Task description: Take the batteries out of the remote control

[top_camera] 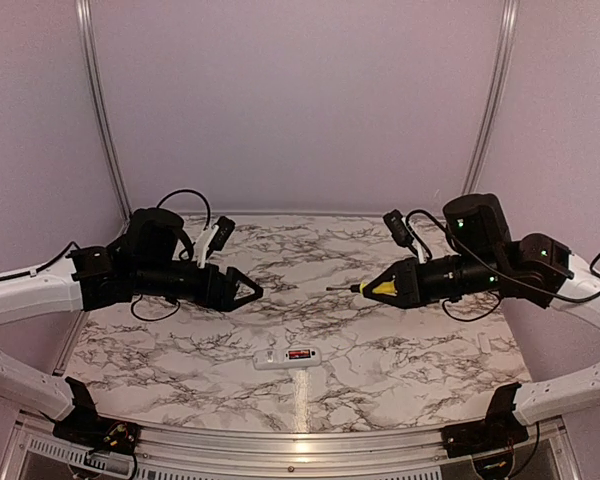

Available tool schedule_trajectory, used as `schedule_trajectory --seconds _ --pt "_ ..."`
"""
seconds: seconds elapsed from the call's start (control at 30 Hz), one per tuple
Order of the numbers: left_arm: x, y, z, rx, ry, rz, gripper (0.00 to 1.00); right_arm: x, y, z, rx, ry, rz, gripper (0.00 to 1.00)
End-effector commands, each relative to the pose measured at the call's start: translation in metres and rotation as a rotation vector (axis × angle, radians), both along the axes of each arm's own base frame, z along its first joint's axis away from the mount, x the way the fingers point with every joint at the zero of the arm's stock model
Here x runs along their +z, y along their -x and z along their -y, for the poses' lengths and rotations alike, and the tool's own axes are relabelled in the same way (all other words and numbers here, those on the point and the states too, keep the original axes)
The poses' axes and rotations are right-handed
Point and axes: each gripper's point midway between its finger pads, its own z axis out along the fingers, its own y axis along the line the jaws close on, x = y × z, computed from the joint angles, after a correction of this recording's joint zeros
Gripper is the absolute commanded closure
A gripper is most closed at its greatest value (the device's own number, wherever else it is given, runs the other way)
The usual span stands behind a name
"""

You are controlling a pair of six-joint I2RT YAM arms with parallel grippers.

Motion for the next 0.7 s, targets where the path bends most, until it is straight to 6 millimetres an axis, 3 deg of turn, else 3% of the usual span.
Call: schedule_trajectory --seconds 0.0,0.17,0.37,0.67 --pt "-0.04 0.01 0.003 -0.103 -0.115 0.123 0.13 -0.005 0.004 0.022 -0.061 0.05 -0.024 1.0" --pt "-0.072 0.027 0.014 -0.264 -0.209 0.207 0.13 -0.012 0.007 0.031 -0.085 0.073 -0.045 1.0" --pt "-0.117 0.033 0.022 -0.437 -0.352 0.256 0.14 -0.015 0.009 0.038 -0.1 0.096 -0.048 1.0" --pt "-0.165 0.026 0.02 -0.6 -0.552 0.356 0.15 -0.017 0.008 0.042 -0.12 0.107 -0.045 1.0"
